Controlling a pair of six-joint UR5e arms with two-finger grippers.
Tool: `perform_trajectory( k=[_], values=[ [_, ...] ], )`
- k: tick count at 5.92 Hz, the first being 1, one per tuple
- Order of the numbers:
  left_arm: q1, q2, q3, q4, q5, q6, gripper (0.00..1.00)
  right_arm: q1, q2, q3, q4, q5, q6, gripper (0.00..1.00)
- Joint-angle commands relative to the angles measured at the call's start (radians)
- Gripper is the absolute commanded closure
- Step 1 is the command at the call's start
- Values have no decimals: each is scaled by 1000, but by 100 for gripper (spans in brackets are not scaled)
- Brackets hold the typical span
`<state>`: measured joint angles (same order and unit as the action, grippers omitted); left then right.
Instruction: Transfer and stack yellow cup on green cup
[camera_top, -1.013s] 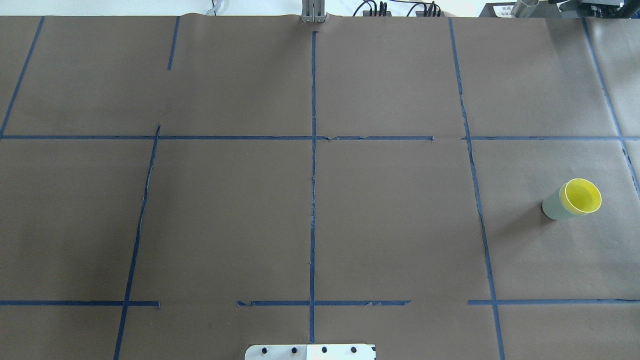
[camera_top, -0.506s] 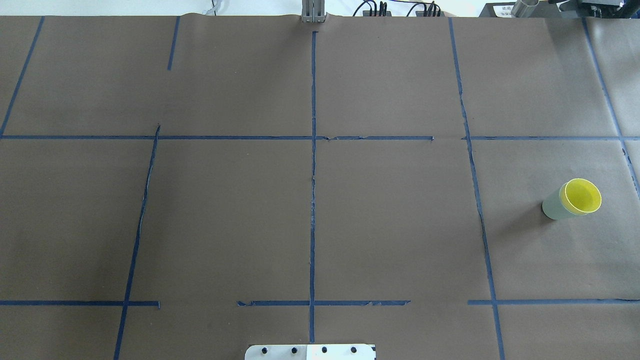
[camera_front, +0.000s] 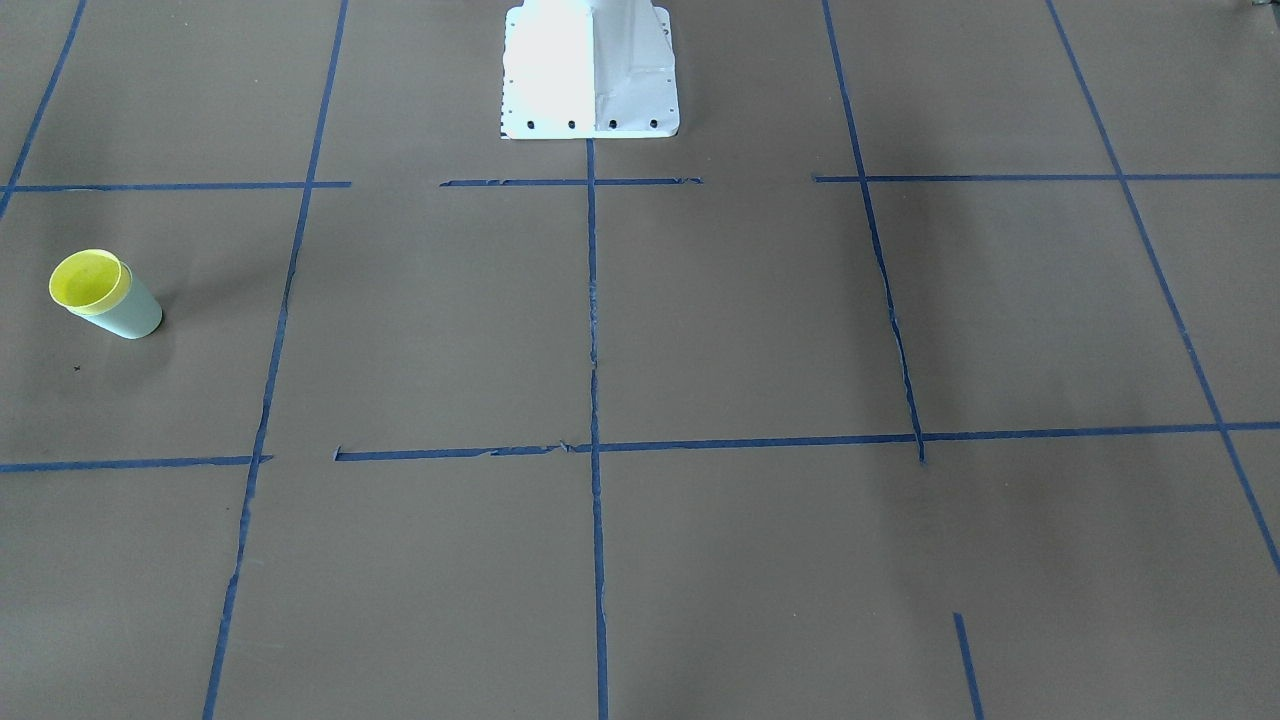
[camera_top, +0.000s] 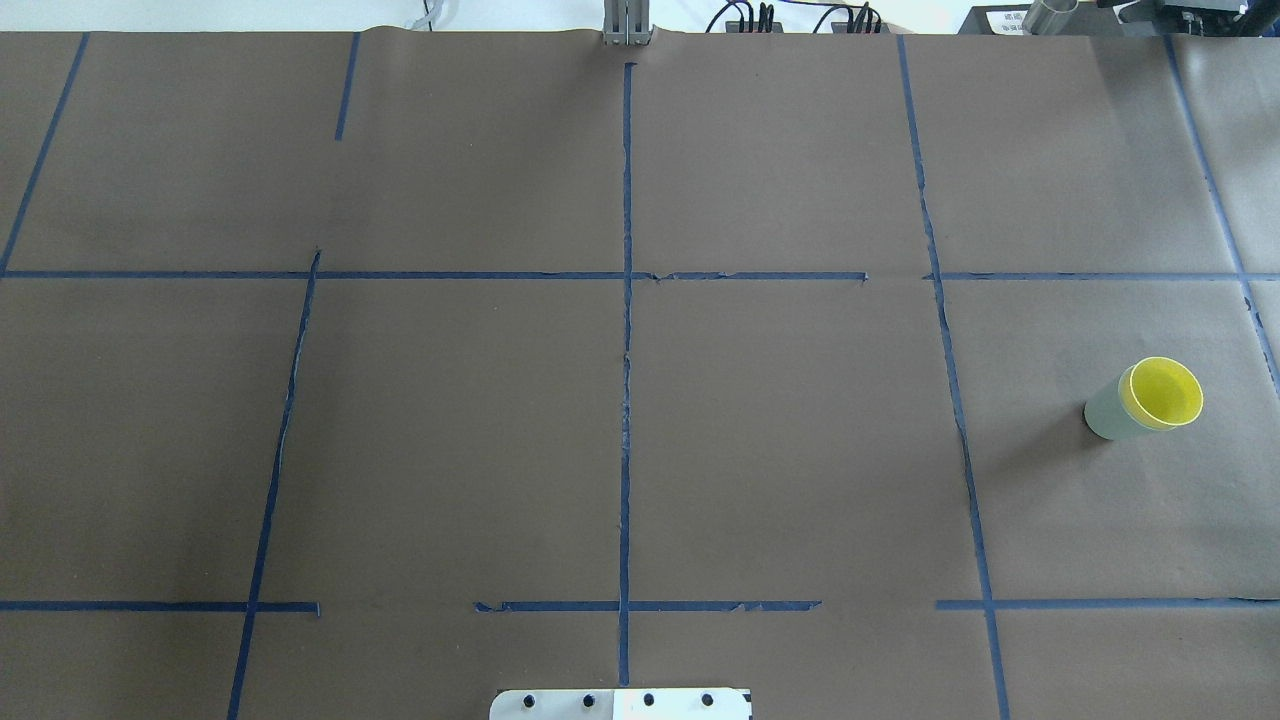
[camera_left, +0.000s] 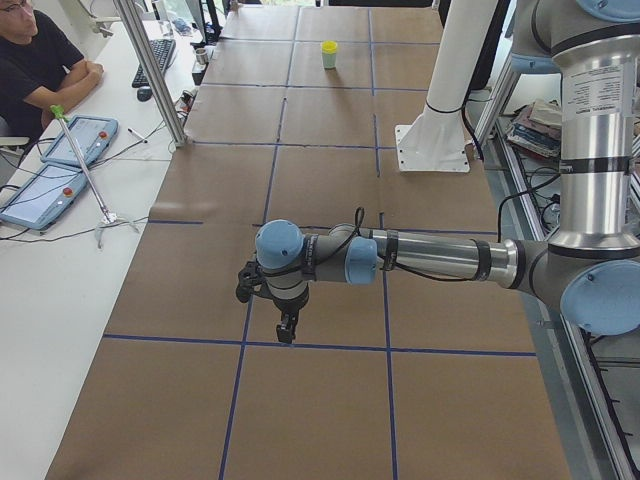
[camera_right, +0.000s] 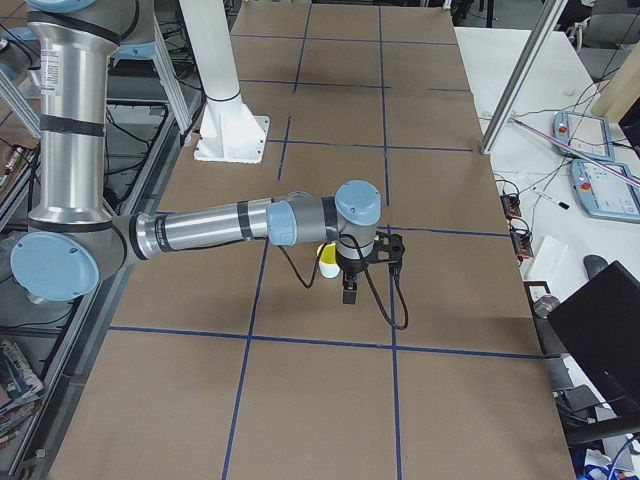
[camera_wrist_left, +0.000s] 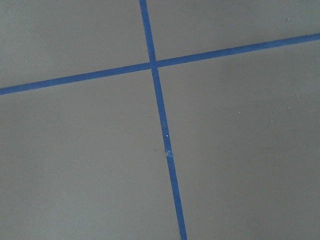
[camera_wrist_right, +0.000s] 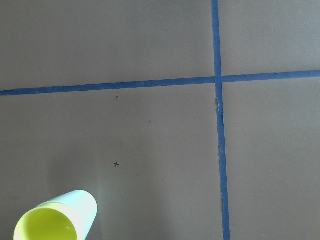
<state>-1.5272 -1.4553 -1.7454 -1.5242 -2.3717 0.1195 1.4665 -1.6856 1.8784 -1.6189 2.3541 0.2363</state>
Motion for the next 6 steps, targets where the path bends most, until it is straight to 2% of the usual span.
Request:
perform_trajectory(
  k=[1, 2, 3, 5, 6],
  values=[
    [-7, 18, -20, -1, -12, 0, 0, -5, -20, 13, -3, 2, 0, 0],
    [-14, 24, -48, 1, -15, 5, 0, -15, -22, 21, -3, 5, 0, 0],
    [-30, 36, -52, 86, -15, 8, 0, -34, -32, 21, -3, 8, -2, 0],
    [-30, 47, -59, 101, -11, 8, 0, -32, -25, 10, -3, 10, -2, 0],
    [-28, 47, -30, 102, -9, -3, 0, -34, -31, 7, -1, 10, -2, 0]
  ],
)
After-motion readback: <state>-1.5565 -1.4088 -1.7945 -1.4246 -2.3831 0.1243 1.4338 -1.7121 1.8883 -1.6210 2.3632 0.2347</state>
